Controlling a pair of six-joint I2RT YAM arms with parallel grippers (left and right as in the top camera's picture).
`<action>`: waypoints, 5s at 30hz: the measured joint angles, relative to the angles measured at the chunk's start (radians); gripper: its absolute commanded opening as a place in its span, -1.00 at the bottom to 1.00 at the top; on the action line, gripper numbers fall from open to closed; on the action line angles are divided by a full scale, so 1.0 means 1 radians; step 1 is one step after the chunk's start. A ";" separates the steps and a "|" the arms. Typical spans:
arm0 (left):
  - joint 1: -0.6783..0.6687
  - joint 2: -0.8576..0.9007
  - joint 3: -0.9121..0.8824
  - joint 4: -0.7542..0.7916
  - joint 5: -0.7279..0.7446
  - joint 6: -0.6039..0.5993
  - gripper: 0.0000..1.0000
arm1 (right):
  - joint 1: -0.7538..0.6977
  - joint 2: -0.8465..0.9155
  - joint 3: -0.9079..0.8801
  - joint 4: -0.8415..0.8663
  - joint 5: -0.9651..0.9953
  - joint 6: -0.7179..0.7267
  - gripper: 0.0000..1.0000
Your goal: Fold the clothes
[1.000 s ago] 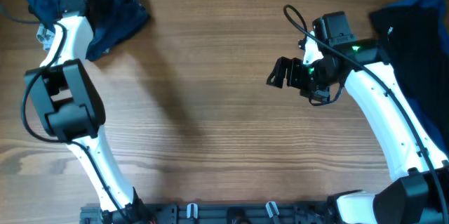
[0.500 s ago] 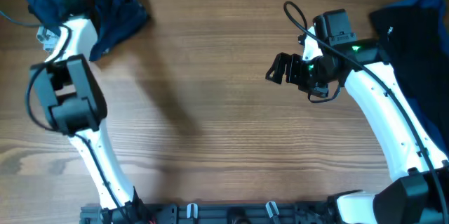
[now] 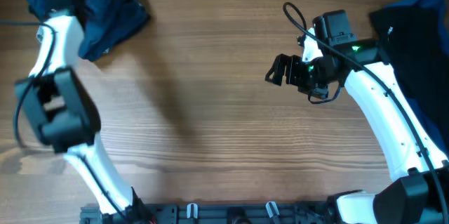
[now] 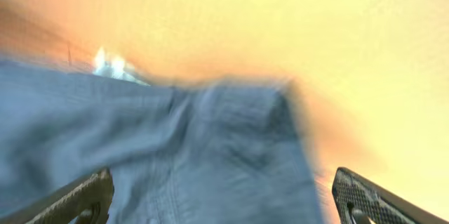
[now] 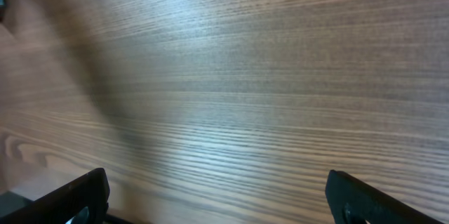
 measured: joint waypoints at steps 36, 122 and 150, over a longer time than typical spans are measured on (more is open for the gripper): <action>-0.473 -1.184 -0.582 -0.625 0.136 0.039 1.00 | 0.000 -0.778 0.000 -0.279 0.458 0.107 0.99; -0.476 -1.518 -0.830 -0.800 0.051 0.046 1.00 | -0.235 -1.530 -1.305 1.114 0.395 -0.129 1.00; -0.476 -1.518 -0.830 -0.800 0.051 0.046 0.99 | -0.235 -1.531 -1.306 1.065 0.339 -0.270 0.99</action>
